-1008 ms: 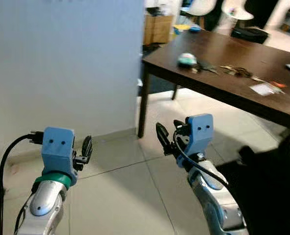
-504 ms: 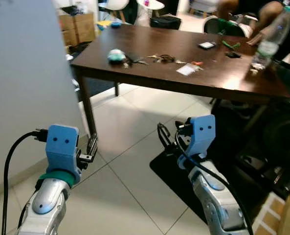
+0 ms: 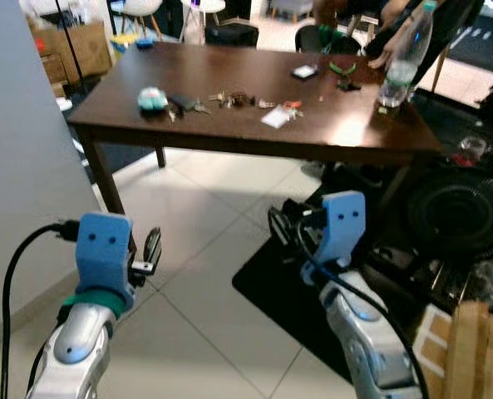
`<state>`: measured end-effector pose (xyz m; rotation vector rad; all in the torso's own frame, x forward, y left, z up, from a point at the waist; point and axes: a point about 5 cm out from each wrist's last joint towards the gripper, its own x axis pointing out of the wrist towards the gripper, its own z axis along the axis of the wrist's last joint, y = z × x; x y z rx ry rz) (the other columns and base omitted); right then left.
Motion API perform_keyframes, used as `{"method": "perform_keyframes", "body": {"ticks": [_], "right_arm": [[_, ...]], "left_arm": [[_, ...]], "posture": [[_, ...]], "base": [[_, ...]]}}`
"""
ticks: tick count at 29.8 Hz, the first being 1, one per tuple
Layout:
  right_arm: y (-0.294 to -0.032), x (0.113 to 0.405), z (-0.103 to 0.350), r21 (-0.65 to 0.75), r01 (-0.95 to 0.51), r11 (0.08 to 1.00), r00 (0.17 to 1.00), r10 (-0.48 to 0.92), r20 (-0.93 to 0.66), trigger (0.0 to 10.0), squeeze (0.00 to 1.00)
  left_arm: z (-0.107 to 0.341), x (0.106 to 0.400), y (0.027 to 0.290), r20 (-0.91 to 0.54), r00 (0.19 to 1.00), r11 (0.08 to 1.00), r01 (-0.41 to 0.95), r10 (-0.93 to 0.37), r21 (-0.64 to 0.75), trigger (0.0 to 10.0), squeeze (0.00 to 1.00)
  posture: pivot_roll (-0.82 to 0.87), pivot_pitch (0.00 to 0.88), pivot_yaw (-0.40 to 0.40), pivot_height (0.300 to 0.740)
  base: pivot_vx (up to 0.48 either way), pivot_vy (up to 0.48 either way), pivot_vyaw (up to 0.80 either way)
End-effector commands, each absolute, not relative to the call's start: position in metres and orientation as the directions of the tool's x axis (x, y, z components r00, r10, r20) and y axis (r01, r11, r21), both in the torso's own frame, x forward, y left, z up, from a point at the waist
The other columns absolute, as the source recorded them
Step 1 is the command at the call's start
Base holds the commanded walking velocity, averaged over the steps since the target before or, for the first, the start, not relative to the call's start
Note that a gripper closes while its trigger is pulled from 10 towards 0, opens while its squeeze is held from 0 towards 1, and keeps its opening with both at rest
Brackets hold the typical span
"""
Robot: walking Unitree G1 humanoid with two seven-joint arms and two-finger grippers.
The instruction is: Hang keys on a hook
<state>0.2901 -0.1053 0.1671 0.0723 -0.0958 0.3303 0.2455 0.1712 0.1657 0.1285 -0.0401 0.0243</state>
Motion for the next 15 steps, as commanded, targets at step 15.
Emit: {"method": "perform_keyframes", "body": {"ticks": [15], "right_arm": [[-0.1087, 0.2901, 0.1636, 0.056, -0.314, 0.948, 0.947, 0.308, 0.092, 10.0, 0.00]], "left_arm": [[0.1593, 0.2438, 0.1709, 0.019, 0.999, 0.990, -0.028, 0.025, 0.139, 10.0, 0.00]], "posture": [[-0.04, 0.000, 0.055, 0.740]], "base": [[0.461, 0.000, -0.09]]}}
